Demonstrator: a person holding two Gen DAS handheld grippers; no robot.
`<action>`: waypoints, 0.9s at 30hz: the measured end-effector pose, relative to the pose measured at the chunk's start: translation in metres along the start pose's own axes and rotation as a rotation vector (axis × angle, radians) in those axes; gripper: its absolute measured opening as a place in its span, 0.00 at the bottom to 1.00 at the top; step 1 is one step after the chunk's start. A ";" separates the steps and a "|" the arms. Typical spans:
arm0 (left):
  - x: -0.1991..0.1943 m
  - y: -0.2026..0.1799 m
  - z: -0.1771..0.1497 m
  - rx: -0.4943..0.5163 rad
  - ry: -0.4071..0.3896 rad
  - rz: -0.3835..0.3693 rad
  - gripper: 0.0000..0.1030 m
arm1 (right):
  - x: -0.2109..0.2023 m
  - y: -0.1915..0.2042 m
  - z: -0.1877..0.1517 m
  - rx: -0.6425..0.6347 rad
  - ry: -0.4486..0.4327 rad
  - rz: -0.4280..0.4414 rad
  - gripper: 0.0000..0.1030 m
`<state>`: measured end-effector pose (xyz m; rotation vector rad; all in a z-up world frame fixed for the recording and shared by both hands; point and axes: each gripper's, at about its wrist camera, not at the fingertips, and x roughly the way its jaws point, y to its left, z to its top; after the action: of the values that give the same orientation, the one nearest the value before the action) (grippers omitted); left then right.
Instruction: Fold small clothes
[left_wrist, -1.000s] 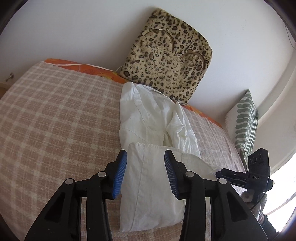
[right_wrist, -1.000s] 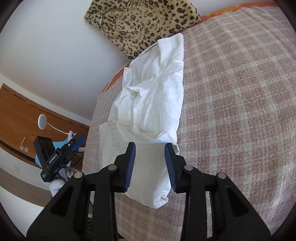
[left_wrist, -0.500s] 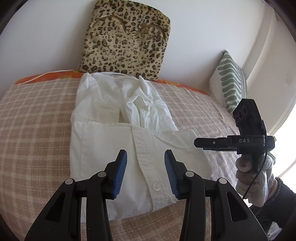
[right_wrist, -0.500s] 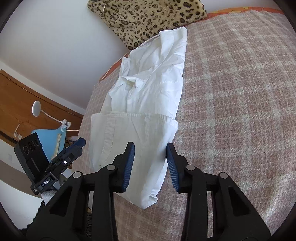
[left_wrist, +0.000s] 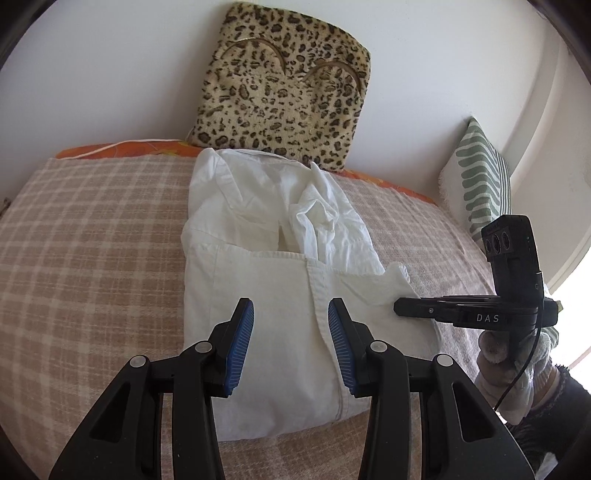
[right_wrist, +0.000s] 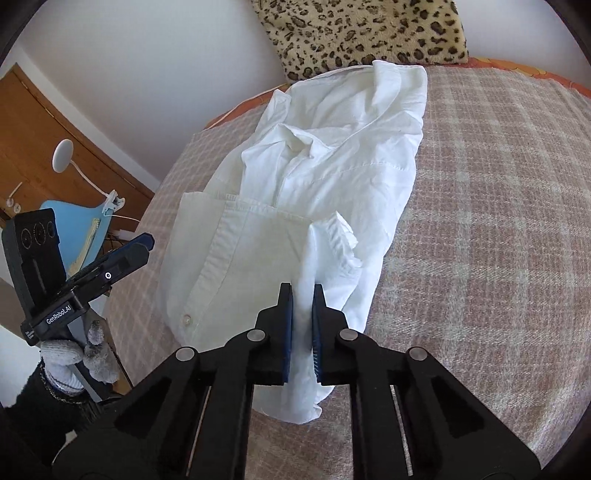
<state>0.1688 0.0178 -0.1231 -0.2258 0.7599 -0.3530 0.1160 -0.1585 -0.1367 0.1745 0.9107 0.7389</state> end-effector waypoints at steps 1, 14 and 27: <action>-0.002 -0.001 0.000 0.003 -0.006 -0.005 0.39 | -0.004 -0.005 0.004 0.032 -0.024 0.080 0.09; 0.048 -0.029 -0.025 0.158 0.135 0.073 0.39 | 0.016 -0.039 0.003 0.092 0.033 0.079 0.09; 0.017 -0.011 0.000 0.070 0.014 0.095 0.39 | -0.037 -0.020 0.009 0.047 -0.113 -0.166 0.33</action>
<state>0.1776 0.0007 -0.1309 -0.1208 0.7683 -0.2915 0.1189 -0.1962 -0.1158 0.1779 0.8246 0.5488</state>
